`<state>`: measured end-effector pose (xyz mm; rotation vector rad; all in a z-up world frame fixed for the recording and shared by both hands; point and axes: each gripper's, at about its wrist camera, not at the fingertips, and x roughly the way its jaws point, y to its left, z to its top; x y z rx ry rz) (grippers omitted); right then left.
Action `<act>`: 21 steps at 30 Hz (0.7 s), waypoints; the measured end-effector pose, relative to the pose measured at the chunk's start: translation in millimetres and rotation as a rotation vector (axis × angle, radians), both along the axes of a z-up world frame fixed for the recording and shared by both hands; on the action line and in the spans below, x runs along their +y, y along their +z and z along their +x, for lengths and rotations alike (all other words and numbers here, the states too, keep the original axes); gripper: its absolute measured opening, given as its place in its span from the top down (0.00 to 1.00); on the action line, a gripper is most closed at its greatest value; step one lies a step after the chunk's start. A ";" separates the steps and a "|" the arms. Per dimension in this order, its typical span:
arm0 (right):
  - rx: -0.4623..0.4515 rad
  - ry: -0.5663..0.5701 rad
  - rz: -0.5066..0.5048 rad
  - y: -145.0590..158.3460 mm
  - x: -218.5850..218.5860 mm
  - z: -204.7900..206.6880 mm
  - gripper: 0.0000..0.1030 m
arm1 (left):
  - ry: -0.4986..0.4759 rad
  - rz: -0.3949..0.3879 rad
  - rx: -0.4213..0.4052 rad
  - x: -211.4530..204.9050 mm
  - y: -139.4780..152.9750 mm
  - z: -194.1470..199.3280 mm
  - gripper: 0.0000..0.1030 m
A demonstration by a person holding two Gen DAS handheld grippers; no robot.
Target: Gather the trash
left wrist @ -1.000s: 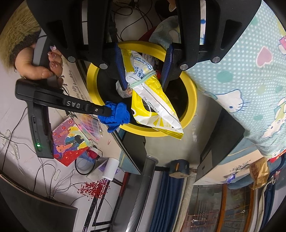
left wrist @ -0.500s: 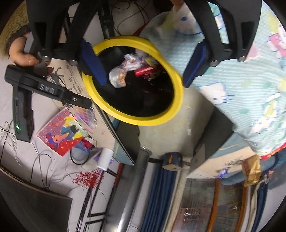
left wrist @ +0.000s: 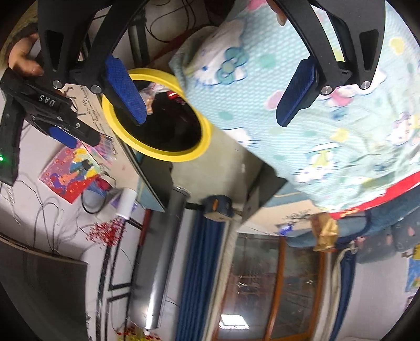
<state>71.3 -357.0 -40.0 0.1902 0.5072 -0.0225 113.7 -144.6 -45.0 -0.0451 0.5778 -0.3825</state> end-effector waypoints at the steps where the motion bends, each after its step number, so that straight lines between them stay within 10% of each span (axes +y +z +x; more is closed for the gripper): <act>1: -0.014 0.000 -0.006 1.7 4.1 -2.9 0.10 | 0.015 -0.001 -0.012 4.3 2.0 -4.0 0.06; 21: -0.318 0.042 -0.107 21.4 76.7 -61.0 0.10 | 0.217 0.027 -0.166 81.4 12.9 -77.2 0.06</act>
